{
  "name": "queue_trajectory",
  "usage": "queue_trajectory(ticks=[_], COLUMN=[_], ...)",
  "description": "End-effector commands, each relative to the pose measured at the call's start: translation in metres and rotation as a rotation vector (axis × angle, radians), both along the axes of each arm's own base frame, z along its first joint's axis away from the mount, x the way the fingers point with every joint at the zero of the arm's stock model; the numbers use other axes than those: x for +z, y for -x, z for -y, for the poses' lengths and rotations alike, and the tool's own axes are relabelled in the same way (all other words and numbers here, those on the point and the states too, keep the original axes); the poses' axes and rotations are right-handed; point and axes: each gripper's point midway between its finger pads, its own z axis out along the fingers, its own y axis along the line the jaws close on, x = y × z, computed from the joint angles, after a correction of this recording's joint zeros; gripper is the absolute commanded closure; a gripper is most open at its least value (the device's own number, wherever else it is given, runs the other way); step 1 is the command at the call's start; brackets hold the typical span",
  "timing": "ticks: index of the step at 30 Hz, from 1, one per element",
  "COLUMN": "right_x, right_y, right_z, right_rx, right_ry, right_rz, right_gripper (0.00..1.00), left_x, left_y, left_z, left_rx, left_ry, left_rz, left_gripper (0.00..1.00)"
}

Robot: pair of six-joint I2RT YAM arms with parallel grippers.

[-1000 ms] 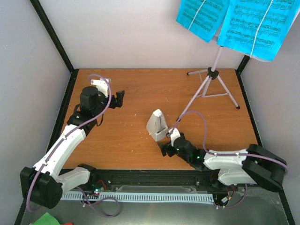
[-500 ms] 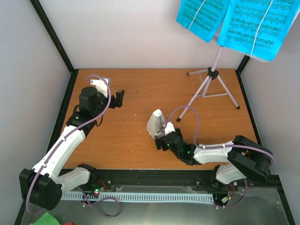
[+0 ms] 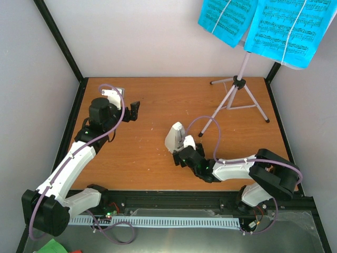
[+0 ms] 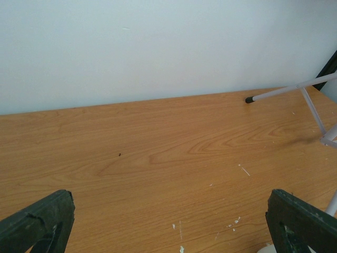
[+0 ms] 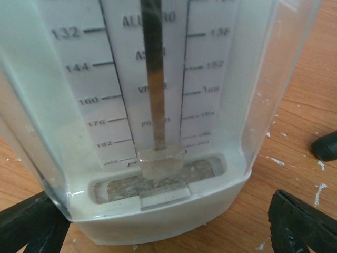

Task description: Pack up the instrument practice props

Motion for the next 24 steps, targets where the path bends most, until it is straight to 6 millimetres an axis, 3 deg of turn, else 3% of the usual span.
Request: queue_trajectory(ticks=[1,6,10,14,17,21,24], right_x=[-0.001,0.0,0.01,0.037,0.069,0.11,0.129], right_y=[-0.011,-0.019,-0.027,-0.032,-0.034,-0.047,-0.055], right_z=[0.031,0.067,0.076,0.072,0.064,0.077,0.089], right_rx=[-0.126,-0.188,-0.164,-0.086,0.026,0.082,0.106], right_ry=[-0.004,-0.085,-0.125,-0.176,-0.267,-0.362,-0.419], right_rz=[0.003,-0.011,-0.003,0.045,0.107,0.213,0.274], right_gripper=[0.0,0.0,0.0,0.0,0.0,0.0,0.0], left_x=[0.015,0.016,0.019,0.016,0.016,0.015,0.014], left_y=[0.001,0.003,0.009,0.026,0.052,0.077,0.089], left_z=[-0.001,0.005,0.02,0.054,0.088,0.124,0.157], left_rx=[-0.005,-0.04,-0.143,-0.37,-0.633,-0.866,-0.978], left_ry=[-0.001,0.003,0.011,0.047,0.112,0.189,0.172], left_rz=[0.057,0.062,0.079,0.081,0.077,0.041,0.007], left_gripper=[0.01,0.0,0.0,0.0,0.0,0.01,0.01])
